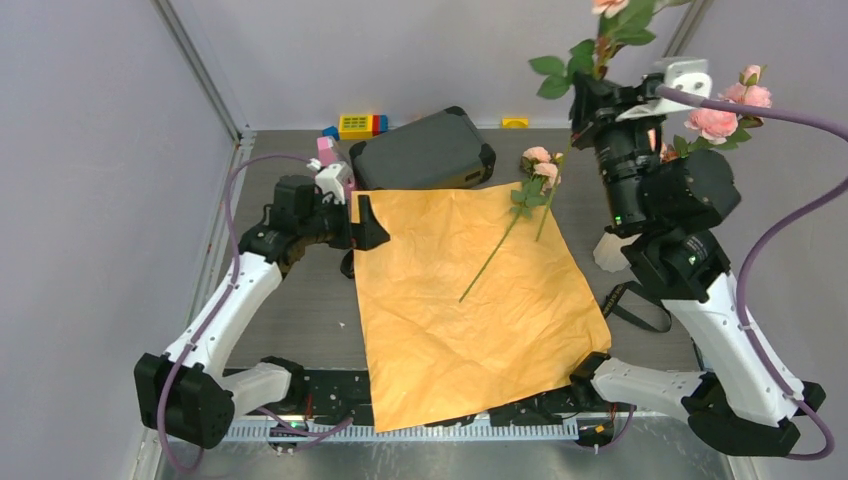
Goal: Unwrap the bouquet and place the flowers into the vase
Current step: Insert the fake flower into the vase.
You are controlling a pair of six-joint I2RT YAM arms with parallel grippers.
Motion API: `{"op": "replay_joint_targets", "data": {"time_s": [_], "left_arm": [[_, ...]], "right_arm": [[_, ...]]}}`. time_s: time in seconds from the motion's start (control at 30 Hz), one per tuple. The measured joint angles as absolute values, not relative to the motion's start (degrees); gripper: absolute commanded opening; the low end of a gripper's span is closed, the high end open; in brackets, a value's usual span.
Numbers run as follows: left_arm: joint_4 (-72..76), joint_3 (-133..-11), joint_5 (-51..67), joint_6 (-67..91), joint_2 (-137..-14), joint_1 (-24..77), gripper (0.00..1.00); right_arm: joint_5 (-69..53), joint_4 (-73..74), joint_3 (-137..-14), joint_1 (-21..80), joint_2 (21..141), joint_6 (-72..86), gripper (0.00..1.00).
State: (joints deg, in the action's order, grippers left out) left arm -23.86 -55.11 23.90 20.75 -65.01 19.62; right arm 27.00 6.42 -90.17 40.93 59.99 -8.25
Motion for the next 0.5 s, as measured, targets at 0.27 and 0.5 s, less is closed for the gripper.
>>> {"op": "replay_joint_targets", "data": {"time_s": [0.27, 0.5], "left_arm": [[-31.7, -59.4, 25.2, 14.0, -64.7, 10.3, 0.95], [-33.9, -59.0, 21.6, 11.6, -64.6, 9.3, 0.95]], "right_arm": [[36.0, -9.8, -100.9, 40.9, 67.2, -31.9, 0.0], [33.3, -15.9, -111.7, 38.7, 76.0, -44.7, 0.0]]}}
